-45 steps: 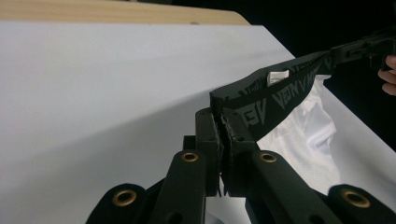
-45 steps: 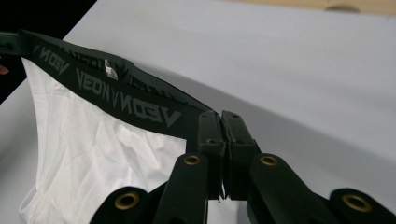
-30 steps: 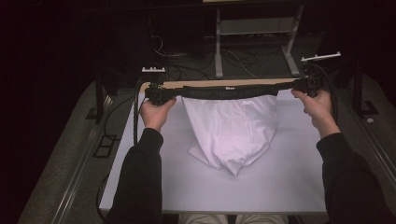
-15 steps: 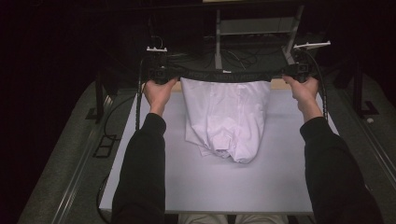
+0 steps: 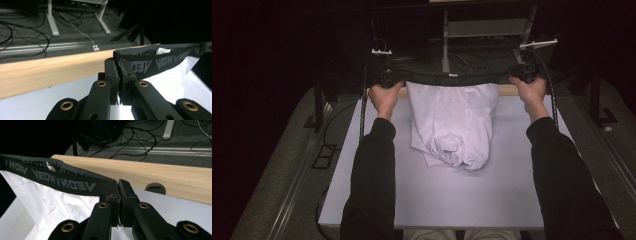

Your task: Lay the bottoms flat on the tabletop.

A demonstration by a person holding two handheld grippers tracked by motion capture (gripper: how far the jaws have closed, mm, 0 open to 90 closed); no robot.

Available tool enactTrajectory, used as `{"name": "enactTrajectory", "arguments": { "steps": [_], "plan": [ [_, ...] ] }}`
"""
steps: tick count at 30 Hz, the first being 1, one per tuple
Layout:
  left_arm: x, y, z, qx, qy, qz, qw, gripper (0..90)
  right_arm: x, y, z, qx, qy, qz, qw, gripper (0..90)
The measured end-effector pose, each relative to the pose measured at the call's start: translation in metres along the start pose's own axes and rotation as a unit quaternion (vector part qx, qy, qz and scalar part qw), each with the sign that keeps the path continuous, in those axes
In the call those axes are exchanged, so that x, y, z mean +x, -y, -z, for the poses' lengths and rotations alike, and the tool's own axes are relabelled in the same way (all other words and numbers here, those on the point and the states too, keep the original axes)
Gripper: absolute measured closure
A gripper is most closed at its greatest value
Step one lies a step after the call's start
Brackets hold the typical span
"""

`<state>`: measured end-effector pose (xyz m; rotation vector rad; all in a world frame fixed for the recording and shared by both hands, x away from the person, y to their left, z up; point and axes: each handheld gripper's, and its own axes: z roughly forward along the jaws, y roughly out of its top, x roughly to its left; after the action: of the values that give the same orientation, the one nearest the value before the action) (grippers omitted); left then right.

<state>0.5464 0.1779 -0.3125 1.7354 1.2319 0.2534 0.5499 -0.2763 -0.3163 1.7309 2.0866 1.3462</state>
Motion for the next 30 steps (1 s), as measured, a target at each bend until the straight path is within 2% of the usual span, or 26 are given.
{"name": "enactTrajectory", "arguments": {
  "steps": [4, 9, 13, 15, 16, 17, 18, 19, 20, 22, 25, 28, 29, 30],
  "plan": [
    [0.000, 0.004, -0.004, 0.008, -0.004, 0.001, 1.0000, 85.9, 0.001, 0.003, -0.005, 0.003, 0.004, -0.002, 1.0000, 86.5],
    [0.000, 0.001, -0.002, -0.004, -0.004, 0.004, 1.0000, 85.9, 0.006, 0.001, -0.007, -0.006, 0.005, -0.001, 1.0000, 86.3],
    [0.002, 0.000, -0.003, -0.007, 0.006, 0.007, 0.9999, 85.9, 0.004, -0.001, -0.005, -0.024, -0.002, -0.023, 0.9994, 86.3],
    [0.003, 0.001, -0.004, -0.008, 0.005, 0.008, 0.9999, 85.5, 0.002, -0.002, -0.006, -0.027, -0.002, -0.029, 0.9992, 86.1],
    [0.005, 0.002, -0.005, -0.014, 0.013, 0.013, 0.9997, 84.2, 0.001, -0.002, -0.006, -0.026, 0.001, -0.030, 0.9992, 85.3],
    [0.007, 0.004, -0.008, -0.017, 0.025, 0.023, 0.9993, 76.8, 0.000, -0.001, -0.007, -0.026, 0.005, -0.032, 0.9991, 80.3],
    [0.010, 0.006, -0.011, -0.012, 0.036, 0.038, 0.9985, 65.6, -0.002, 0.000, -0.008, -0.028, 0.011, -0.041, 0.9987, 65.6],
    [0.013, 0.010, -0.013, -0.007, 0.043, 0.049, 0.9979, 58.2, -0.005, 0.003, -0.012, -0.019, 0.011, -0.058, 0.9981, 55.3],
    [0.014, 0.014, -0.015, -0.008, 0.044, 0.052, 0.9976, 56.2, -0.007, 0.006, -0.014, -0.002, 0.018, -0.071, 0.9973, 54.6],
    [0.016, 0.024, -0.017, -0.012, 0.048, 0.055, 0.9973, 52.6, -0.010, 0.015, -0.018, 0.005, 0.036, -0.063, 0.9973, 48.8],
    [0.020, 0.036, -0.018, -0.012, 0.061, 0.060, 0.9963, 47.3, -0.015, 0.029, -0.022, 0.004, 0.032, -0.057, 0.9978, 42.1],
    [0.019, 0.042, -0.016, -0.013, 0.067, 0.054, 0.9963, 43.1, -0.018, 0.040, -0.023, 0.010, 0.036, -0.045, 0.9983, 32.6],
    [0.017, 0.043, -0.015, -0.016, 0.067, 0.050, 0.9963, 38.0, -0.019, 0.046, -0.022, 0.012, 0.036, -0.038, 0.9986, 25.5],
    [0.016, 0.044, -0.013, -0.019, 0.067, 0.046, 0.9965, 38.0, -0.019, 0.046, -0.022, 0.012, 0.036, -0.038, 0.9986, 25.5]
  ]
}}
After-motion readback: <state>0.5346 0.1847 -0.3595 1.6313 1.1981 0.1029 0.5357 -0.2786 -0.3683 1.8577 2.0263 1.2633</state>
